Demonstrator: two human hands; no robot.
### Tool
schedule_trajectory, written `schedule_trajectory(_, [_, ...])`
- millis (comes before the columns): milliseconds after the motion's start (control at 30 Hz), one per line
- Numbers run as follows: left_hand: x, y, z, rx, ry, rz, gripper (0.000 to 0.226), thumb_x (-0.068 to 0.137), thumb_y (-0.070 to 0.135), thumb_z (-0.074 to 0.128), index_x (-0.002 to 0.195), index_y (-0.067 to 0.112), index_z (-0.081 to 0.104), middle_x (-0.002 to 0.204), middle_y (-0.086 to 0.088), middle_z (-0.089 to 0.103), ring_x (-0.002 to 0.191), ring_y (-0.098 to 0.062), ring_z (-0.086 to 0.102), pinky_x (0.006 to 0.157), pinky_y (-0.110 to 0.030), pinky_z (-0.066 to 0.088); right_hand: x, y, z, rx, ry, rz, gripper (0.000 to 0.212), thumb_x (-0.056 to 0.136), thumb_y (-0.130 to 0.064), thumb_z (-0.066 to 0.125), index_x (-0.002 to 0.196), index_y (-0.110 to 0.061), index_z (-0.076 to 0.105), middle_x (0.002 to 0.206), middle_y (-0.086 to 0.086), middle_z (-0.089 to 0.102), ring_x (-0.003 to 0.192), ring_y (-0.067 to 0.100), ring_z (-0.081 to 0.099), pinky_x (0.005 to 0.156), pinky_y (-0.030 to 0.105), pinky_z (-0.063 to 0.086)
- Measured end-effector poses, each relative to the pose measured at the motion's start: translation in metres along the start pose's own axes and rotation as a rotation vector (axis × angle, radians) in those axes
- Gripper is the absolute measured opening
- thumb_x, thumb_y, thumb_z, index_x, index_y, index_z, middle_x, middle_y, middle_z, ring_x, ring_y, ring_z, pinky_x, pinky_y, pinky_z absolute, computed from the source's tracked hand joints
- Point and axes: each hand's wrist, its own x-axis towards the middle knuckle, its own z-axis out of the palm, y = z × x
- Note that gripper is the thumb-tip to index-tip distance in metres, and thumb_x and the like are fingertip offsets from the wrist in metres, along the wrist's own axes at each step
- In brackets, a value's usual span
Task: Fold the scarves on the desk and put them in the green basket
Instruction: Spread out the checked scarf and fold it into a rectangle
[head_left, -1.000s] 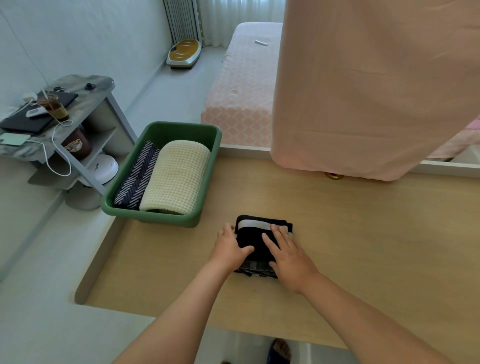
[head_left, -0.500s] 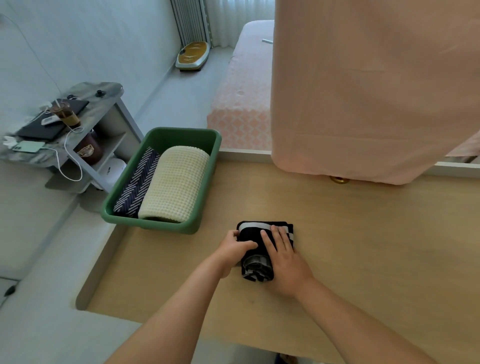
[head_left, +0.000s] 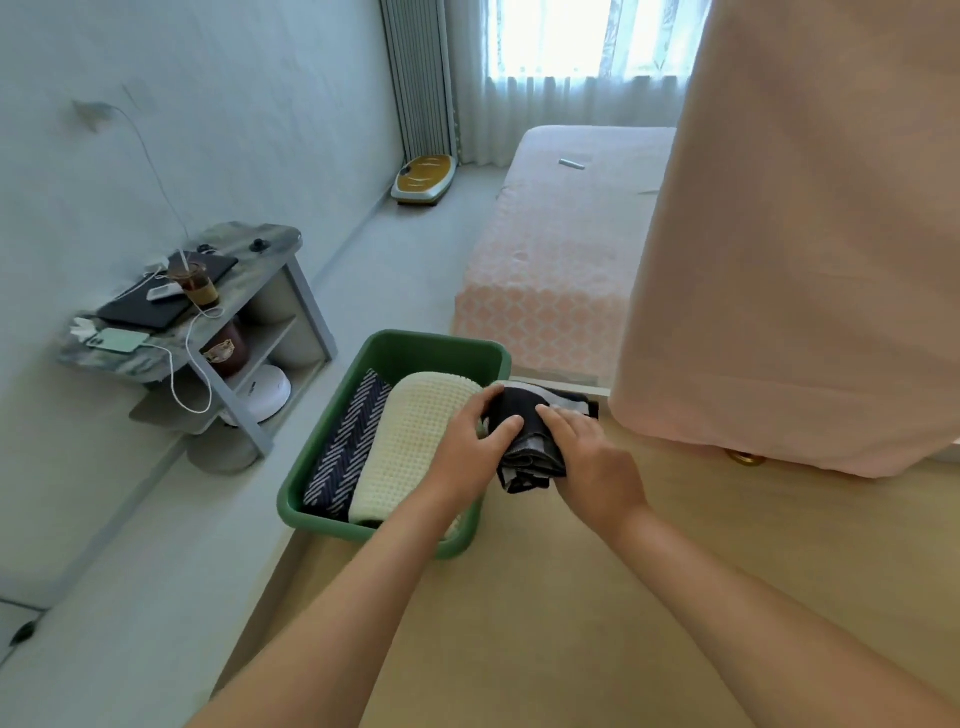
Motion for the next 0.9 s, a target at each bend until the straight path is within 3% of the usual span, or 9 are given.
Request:
schedule_trajectory(133, [0.052, 0.001, -0.062, -0.003, 0.049, 0.026, 0.053, 0.078, 0.053, 0.062, 0.130, 0.049, 0.051, 0.133, 0.007, 0.053, 0.114, -0.016, 0.060, 0.097, -0.040, 0.052, 0.076, -0.035, 0.012, -0.026, 0.033, -0.040, 0.070, 0.073, -0.009, 0.077, 0.139, -0.011, 0.054, 0.129, 0.009, 0.061, 0.117, 0.033, 0.060, 0.064, 0.039, 0.059])
schedule_trajectory(233, [0.086, -0.014, -0.104, 0.078, 0.074, 0.030, 0.049, 0.088, 0.040, 0.061, 0.136, 0.036, 0.052, 0.135, 0.003, 0.054, 0.121, -0.013, 0.055, 0.104, -0.040, 0.047, 0.120, -0.060, 0.038, -0.036, -0.070, -0.037, 0.078, 0.077, -0.005, 0.075, 0.147, -0.012, 0.043, 0.142, 0.013, 0.051, 0.133, 0.034, 0.047, 0.084, 0.043, 0.059])
schedule_trajectory(333, [0.107, -0.047, -0.131, 0.343, 0.043, 0.009, 0.050, 0.094, 0.036, 0.052, 0.142, 0.023, 0.050, 0.145, -0.002, 0.045, 0.135, -0.016, 0.042, 0.117, -0.034, 0.029, 0.140, -0.074, 0.080, -0.044, -0.297, -0.036, 0.078, 0.093, -0.005, 0.056, 0.158, -0.017, 0.015, 0.162, 0.012, 0.019, 0.151, 0.031, 0.013, 0.118, 0.046, 0.029])
schedule_trajectory(433, [0.107, -0.079, -0.140, 0.609, -0.099, -0.003, 0.058, 0.098, 0.039, 0.052, 0.151, 0.026, 0.035, 0.162, 0.001, 0.015, 0.148, -0.018, 0.015, 0.120, -0.033, 0.015, 0.144, -0.080, 0.106, -0.005, -0.476, 0.051, 0.079, 0.097, -0.017, 0.047, 0.158, -0.025, -0.001, 0.166, 0.004, -0.005, 0.152, 0.023, -0.008, 0.122, 0.049, 0.013])
schedule_trajectory(533, [0.108, -0.097, -0.141, 0.893, -0.175, 0.228, 0.095, 0.084, 0.061, 0.057, 0.157, 0.021, 0.012, 0.163, 0.005, 0.000, 0.150, -0.016, -0.002, 0.122, -0.040, 0.010, 0.151, -0.072, 0.108, 0.060, -0.526, 0.067, 0.095, 0.085, -0.034, 0.056, 0.157, -0.032, -0.005, 0.165, -0.004, -0.012, 0.151, 0.017, -0.016, 0.123, 0.050, 0.010])
schedule_trajectory(667, [0.125, -0.100, -0.137, 1.033, -0.165, 0.395, 0.094, 0.080, 0.049, 0.065, 0.155, 0.020, 0.015, 0.159, 0.000, 0.014, 0.148, -0.023, 0.005, 0.120, -0.044, 0.018, 0.166, -0.055, 0.098, 0.040, -0.614, 0.063, 0.113, 0.074, -0.014, 0.064, 0.155, -0.037, -0.012, 0.164, -0.003, -0.014, 0.151, 0.018, -0.017, 0.124, 0.040, 0.010])
schedule_trajectory(733, [0.134, -0.097, -0.134, 1.060, -0.168, 0.439, 0.089, 0.081, 0.042, 0.068, 0.154, 0.023, 0.020, 0.156, -0.002, 0.022, 0.144, -0.025, 0.016, 0.119, -0.042, 0.024, 0.171, -0.052, 0.099, -0.014, -0.636, 0.084, 0.115, 0.075, -0.009, 0.064, 0.154, -0.037, -0.015, 0.165, -0.002, -0.010, 0.152, 0.020, -0.010, 0.121, 0.039, 0.024])
schedule_trajectory(833, [0.151, -0.092, -0.139, 0.964, -0.174, 0.465, 0.076, 0.078, 0.022, 0.070, 0.146, 0.020, 0.037, 0.147, -0.001, 0.036, 0.135, -0.024, 0.034, 0.105, -0.041, 0.044, 0.180, -0.050, 0.104, -0.089, -0.491, 0.066, 0.103, 0.080, -0.006, 0.063, 0.156, -0.031, -0.001, 0.160, 0.001, 0.020, 0.147, 0.024, 0.022, 0.097, 0.040, 0.051])
schedule_trajectory(900, [0.166, -0.083, -0.150, 0.867, -0.169, 0.475, 0.068, 0.075, 0.017, 0.068, 0.139, 0.019, 0.046, 0.136, 0.001, 0.047, 0.125, -0.023, 0.046, 0.093, -0.043, 0.051, 0.190, -0.049, 0.104, -0.051, -0.364, 0.065, 0.083, 0.083, -0.008, 0.060, 0.153, -0.027, 0.020, 0.148, 0.000, 0.041, 0.134, 0.024, 0.040, 0.088, 0.041, 0.053])
